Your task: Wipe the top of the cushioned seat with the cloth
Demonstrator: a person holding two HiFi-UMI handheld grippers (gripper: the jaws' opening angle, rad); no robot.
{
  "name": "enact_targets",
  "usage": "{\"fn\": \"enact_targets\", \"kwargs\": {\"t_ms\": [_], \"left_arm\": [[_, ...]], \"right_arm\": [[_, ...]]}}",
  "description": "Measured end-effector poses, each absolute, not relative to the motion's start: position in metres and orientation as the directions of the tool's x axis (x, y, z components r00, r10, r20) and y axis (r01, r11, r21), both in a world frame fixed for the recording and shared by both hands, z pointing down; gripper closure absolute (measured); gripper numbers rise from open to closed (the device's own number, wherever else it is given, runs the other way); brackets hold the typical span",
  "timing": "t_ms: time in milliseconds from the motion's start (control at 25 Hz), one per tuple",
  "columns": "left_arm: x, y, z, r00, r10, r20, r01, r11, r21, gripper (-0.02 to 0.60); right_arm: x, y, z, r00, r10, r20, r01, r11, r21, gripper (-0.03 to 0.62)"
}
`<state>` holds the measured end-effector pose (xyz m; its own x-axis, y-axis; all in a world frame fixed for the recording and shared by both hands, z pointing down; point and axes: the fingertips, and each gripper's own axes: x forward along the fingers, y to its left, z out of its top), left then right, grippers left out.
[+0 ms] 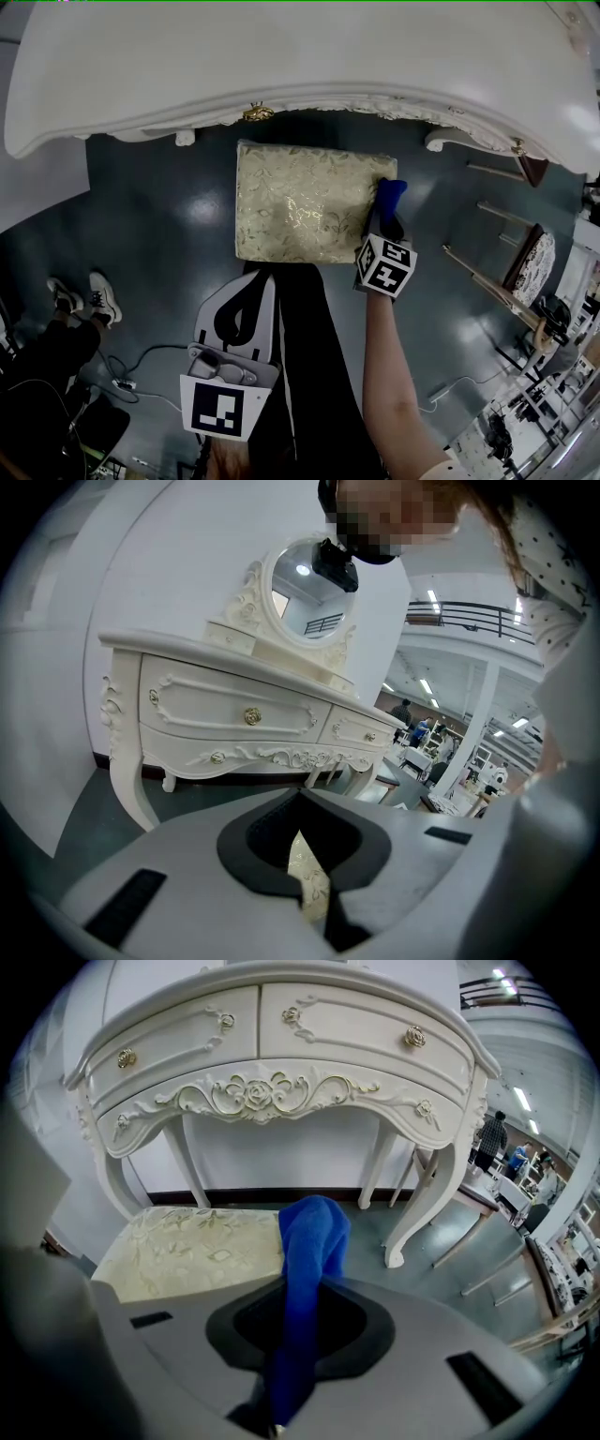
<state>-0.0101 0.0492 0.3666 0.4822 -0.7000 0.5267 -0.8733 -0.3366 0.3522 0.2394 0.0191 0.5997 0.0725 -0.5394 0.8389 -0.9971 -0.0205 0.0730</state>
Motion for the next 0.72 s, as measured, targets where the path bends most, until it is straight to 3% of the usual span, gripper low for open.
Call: {"fn": "enact_targets", "kwargs": {"t_ms": [720], "left_arm": [[-0.020,0.051,0.366,0.474,-0.709,0.522,-0.876,-0.325,0.356,0.583]], "right_arm": [[0.192,0.020,0.598,0.007,-0.541,0.841,-0.998,0.050,0.040,0.528]]}}
